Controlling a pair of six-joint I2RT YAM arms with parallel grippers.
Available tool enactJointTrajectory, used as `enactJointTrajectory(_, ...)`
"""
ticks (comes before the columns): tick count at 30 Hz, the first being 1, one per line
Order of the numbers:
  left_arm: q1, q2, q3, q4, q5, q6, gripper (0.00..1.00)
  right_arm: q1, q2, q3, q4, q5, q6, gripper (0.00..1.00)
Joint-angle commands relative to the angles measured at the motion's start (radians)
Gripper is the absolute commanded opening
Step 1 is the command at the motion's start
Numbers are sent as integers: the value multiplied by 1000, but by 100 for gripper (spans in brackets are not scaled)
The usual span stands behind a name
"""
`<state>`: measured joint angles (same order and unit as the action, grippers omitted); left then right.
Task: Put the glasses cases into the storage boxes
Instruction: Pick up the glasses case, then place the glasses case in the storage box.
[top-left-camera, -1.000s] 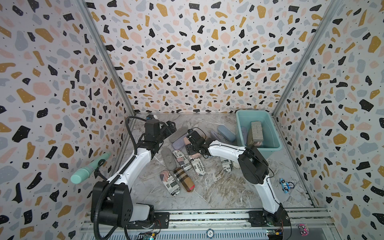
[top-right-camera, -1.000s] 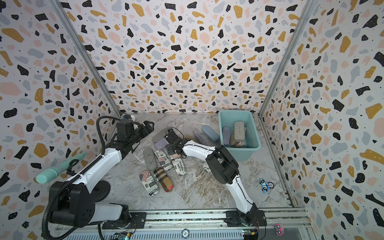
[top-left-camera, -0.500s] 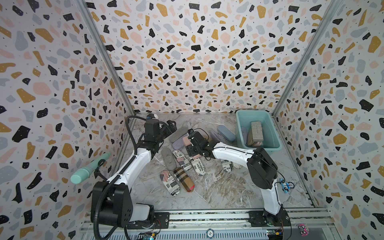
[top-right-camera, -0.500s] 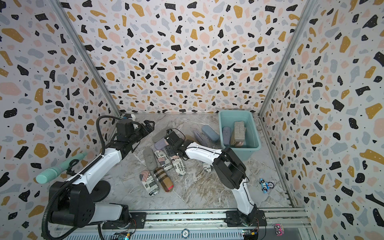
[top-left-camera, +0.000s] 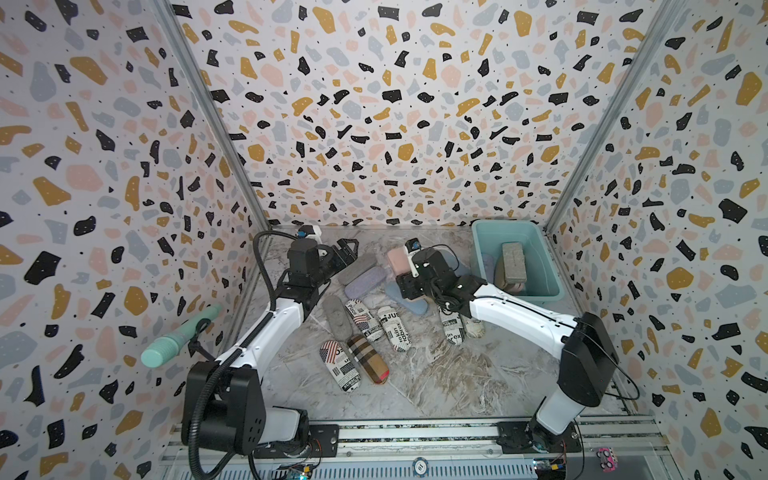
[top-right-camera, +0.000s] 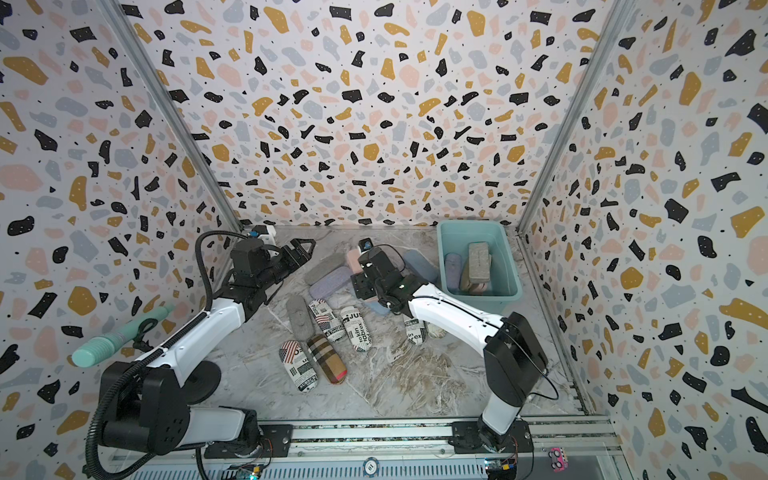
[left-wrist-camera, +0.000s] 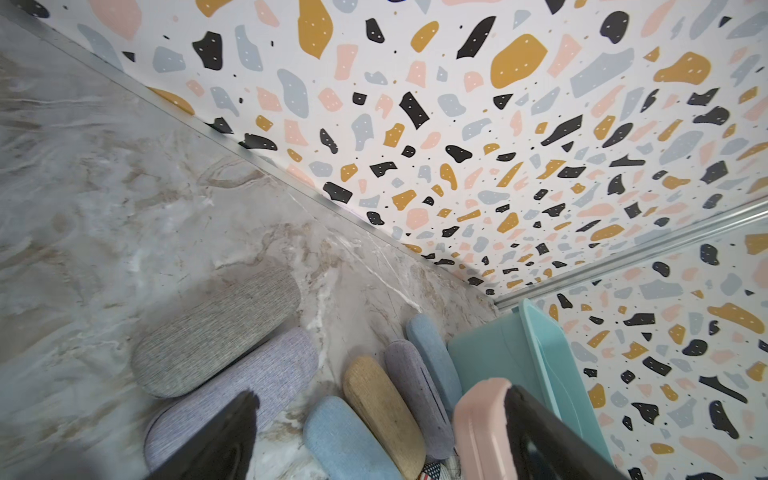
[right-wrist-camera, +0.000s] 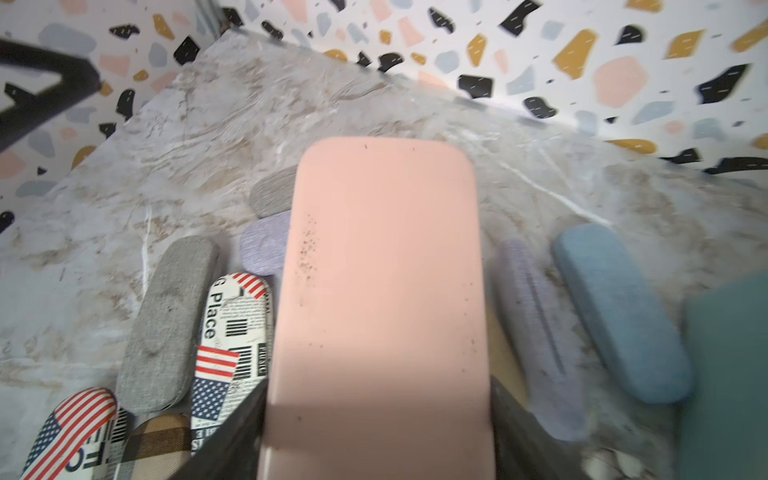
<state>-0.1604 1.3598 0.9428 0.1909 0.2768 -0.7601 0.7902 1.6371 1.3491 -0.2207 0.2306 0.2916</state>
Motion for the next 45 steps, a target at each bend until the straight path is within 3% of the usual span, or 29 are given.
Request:
enactJointTrajectory(1,-38,-16,-7,103,67,1,93,-92,-125,-7,-7,47,-28,68)
enactJointTrajectory(4,-75,-22,-7,113,78,14,93,-207,-188,-27,-28,71,-32,68)
enactJointTrajectory(8,-126,-18,-5,121,96,33,94,-387,-244,-94,22,17,-35,68)
enactJointTrajectory(12,-169,10,-3,127,114,45,94,-535,-221,-114,50,-65,-33,68)
enactJointTrajectory(19,-183,51,7,125,143,31,94,-682,-115,-120,112,-169,-56,68)
enactJointTrajectory(27,-182,64,17,94,122,48,94,-705,20,-106,141,-216,-93,69)
enactJointTrajectory(38,-184,82,19,90,120,56,94,-703,158,-42,174,-373,-79,71)
enactJointTrajectory(45,-182,83,19,90,121,54,94,-703,209,7,143,-367,-69,77)
